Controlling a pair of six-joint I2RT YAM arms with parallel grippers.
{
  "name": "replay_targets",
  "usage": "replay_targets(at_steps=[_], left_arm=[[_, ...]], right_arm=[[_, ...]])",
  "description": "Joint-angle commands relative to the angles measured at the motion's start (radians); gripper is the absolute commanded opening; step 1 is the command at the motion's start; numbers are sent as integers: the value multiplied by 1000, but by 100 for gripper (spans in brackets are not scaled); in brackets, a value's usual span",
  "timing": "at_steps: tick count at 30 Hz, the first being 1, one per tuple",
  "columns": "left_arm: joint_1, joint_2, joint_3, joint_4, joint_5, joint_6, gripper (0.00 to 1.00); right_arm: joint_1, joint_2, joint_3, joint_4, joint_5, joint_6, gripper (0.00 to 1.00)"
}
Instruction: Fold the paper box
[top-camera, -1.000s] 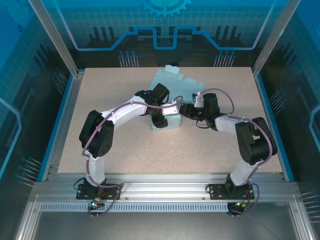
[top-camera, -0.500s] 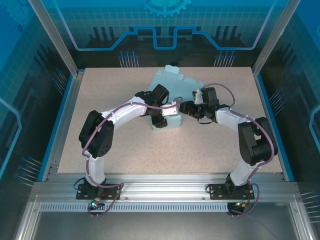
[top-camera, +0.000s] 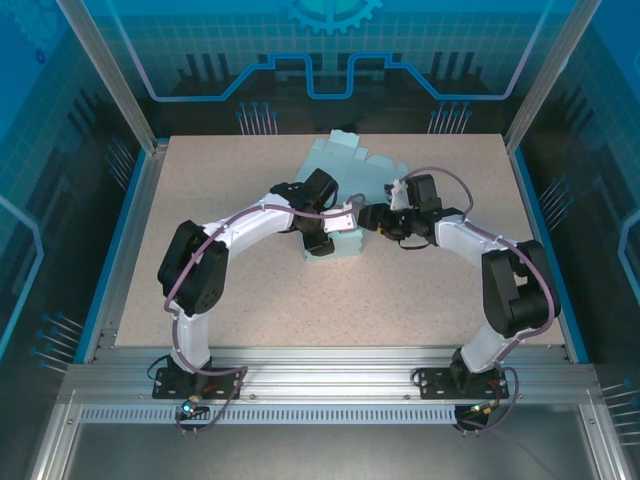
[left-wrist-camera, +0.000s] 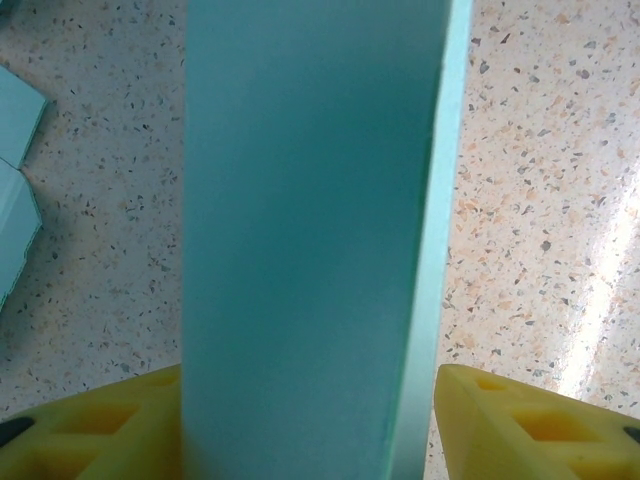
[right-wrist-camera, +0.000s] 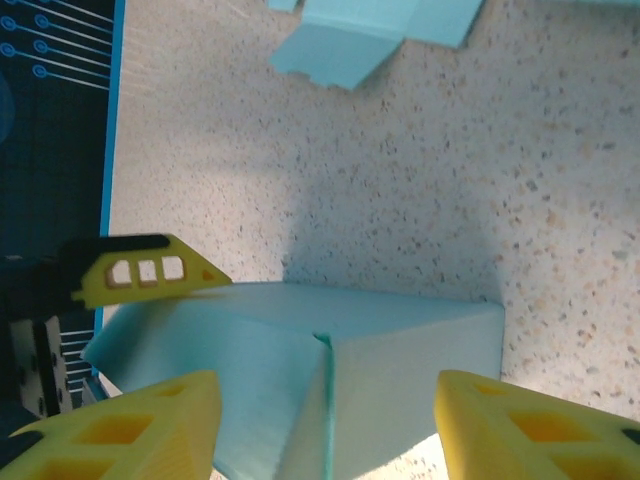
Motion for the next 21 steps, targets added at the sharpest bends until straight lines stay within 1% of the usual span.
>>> replay_targets(at_steps=[1, 5, 8, 10, 12, 16, 21], left_arm=[[7, 9, 4, -11, -10, -3, 61], [6, 17, 12, -18, -12, -4, 61], [8, 20, 14, -18, -14, -6, 60], [8, 22, 16, -17, -17, -6, 61], [7, 23, 17, -19, -17, -7, 61], [9, 22, 17, -18, -17, -11, 61], [14, 17, 20, -19, -16, -12, 61]], right_arm=[[-12, 32, -33, 3, -38, 4, 55], [-13, 64, -73, 37, -41, 12, 53], [-18, 93, -102, 66, -33, 21, 47], [-24, 116, -111, 100, -40, 37, 45], [-26, 138, -155, 129, -45, 47, 44], [-26, 166, -202, 139, -4, 37, 44], [-32, 214, -254, 187, 16, 39, 43]])
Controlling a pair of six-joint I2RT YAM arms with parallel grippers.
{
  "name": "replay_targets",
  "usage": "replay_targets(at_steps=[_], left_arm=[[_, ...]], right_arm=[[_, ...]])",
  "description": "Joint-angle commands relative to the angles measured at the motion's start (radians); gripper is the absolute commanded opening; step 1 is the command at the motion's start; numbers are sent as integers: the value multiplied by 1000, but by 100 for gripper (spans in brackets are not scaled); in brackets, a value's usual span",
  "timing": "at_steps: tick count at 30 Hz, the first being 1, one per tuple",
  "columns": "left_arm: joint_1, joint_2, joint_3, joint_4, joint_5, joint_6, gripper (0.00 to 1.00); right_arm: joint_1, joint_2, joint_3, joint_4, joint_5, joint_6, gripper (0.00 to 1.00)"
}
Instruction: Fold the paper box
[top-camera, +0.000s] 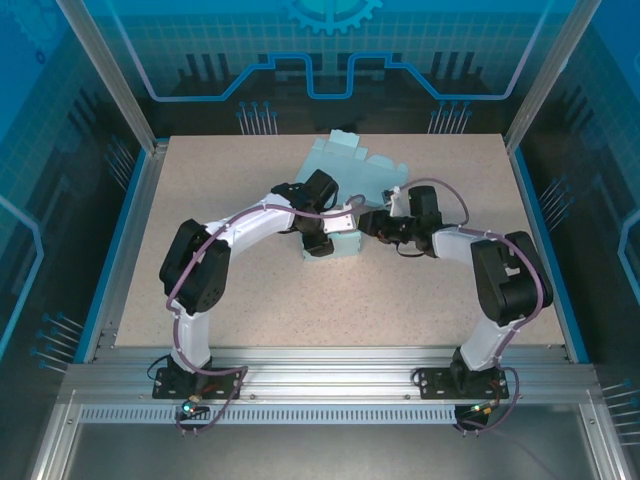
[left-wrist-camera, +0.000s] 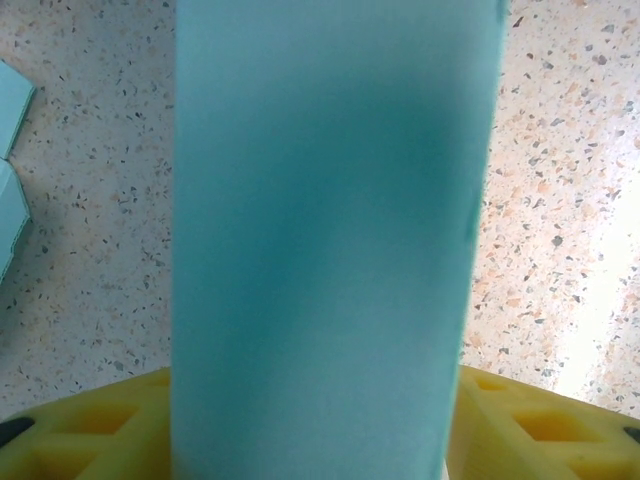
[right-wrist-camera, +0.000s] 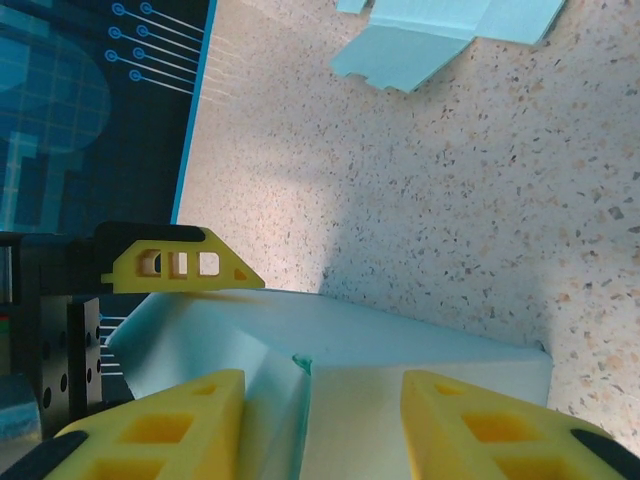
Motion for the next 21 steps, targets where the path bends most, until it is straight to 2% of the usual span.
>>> replay_targets(at_steps=[1, 11, 17, 18, 21], left_arm=[[9, 4, 20, -18, -11, -11, 61], [20, -68, -8, 37, 48, -39, 65], [23, -129, -38, 92, 65, -72, 70], [23, -144, -47, 106, 69, -84, 74], [23, -204, -82, 162, 69, -149, 75]], right_arm=[[-5, 129, -106, -203, 170, -23, 43], [0, 238, -162, -88, 210, 2, 41], [8, 216, -149, -111, 237, 0, 41], [8, 210, -145, -117, 240, 0, 41], [12, 191, -136, -139, 249, -3, 41]])
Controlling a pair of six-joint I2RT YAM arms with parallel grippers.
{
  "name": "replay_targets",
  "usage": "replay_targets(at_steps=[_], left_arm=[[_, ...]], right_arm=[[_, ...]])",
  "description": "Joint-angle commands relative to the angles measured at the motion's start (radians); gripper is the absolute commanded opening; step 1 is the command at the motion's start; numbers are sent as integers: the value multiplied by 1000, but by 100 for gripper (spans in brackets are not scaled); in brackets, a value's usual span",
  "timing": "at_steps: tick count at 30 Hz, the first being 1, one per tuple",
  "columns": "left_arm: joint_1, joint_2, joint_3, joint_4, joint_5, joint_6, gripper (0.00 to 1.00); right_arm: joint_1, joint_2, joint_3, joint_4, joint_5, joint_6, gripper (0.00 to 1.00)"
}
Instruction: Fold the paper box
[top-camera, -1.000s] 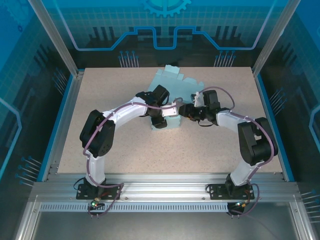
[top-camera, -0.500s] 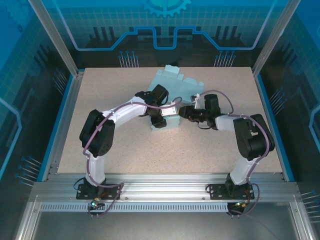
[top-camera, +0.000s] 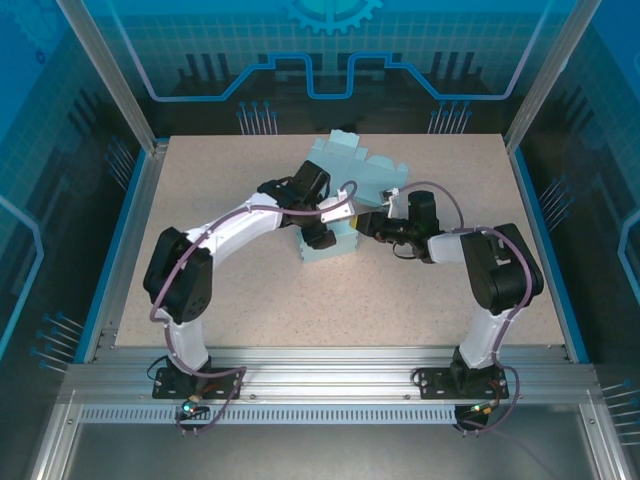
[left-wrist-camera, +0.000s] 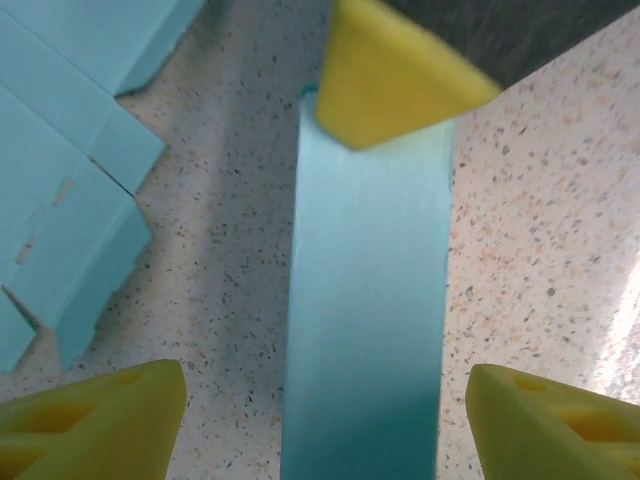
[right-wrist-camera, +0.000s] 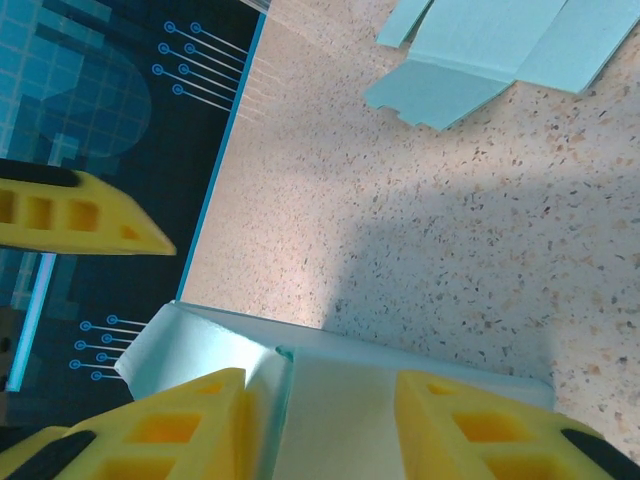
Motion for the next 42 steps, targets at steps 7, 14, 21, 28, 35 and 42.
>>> replay_targets(at_steps=[7, 14, 21, 28, 35, 42], left_arm=[[42, -275, -187, 276, -129, -601, 85], [219, -451, -589, 516, 16, -1264, 93], [249, -437, -723, 730, 126, -1401, 93], [252, -393, -716, 770, 165, -1426, 93], [270, -307, -727, 841, 236, -1476, 80], [283, -269, -785, 897, 277, -1512, 66]], right_arm=[[22, 72, -67, -434, 299, -43, 41], [43, 64, -39, -471, 320, -55, 41], [61, 77, -13, -483, 323, -58, 41], [67, 81, -4, -487, 324, -62, 41], [66, 86, -4, -487, 324, -65, 41], [67, 81, -10, -487, 331, -66, 41]])
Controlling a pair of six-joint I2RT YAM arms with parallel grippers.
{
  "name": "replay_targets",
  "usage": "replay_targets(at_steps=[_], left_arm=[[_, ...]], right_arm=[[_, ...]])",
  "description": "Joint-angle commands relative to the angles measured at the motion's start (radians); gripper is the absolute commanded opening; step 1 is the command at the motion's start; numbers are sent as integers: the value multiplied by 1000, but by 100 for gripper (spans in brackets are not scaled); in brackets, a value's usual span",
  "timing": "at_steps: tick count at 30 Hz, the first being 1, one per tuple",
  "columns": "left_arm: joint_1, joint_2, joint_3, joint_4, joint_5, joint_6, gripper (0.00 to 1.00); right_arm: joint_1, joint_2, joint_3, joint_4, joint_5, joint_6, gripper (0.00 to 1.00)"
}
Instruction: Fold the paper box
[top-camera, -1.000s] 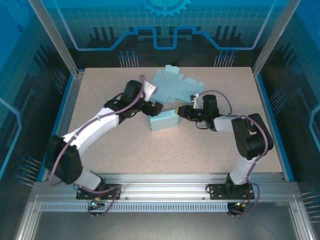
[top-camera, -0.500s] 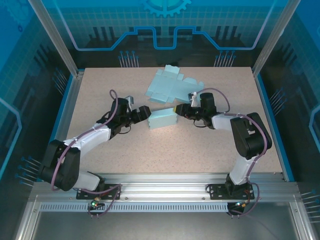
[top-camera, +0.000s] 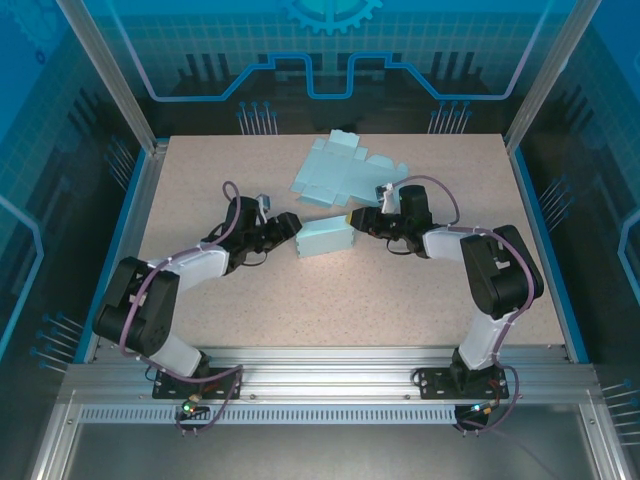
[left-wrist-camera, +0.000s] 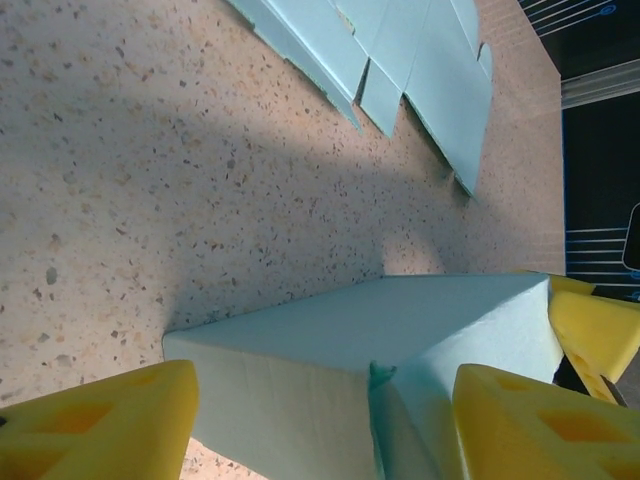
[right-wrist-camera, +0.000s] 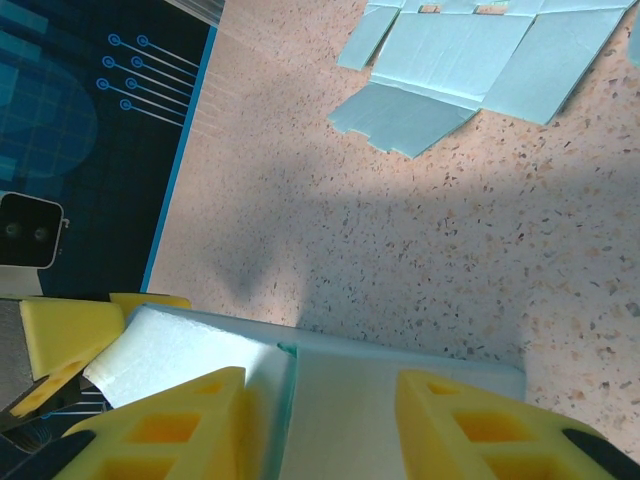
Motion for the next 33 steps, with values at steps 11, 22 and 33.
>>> replay_targets(at_steps=[11, 22, 33], left_arm=[[19, 17, -188, 205, 65, -51, 64], [38, 26, -224, 459, 188, -112, 73], [38, -54, -215, 325, 180, -61, 77]], right_arm=[[13, 125, -78, -337, 190, -49, 41], [15, 127, -73, -334, 192, -45, 41], [20, 134, -66, -336, 196, -49, 41]])
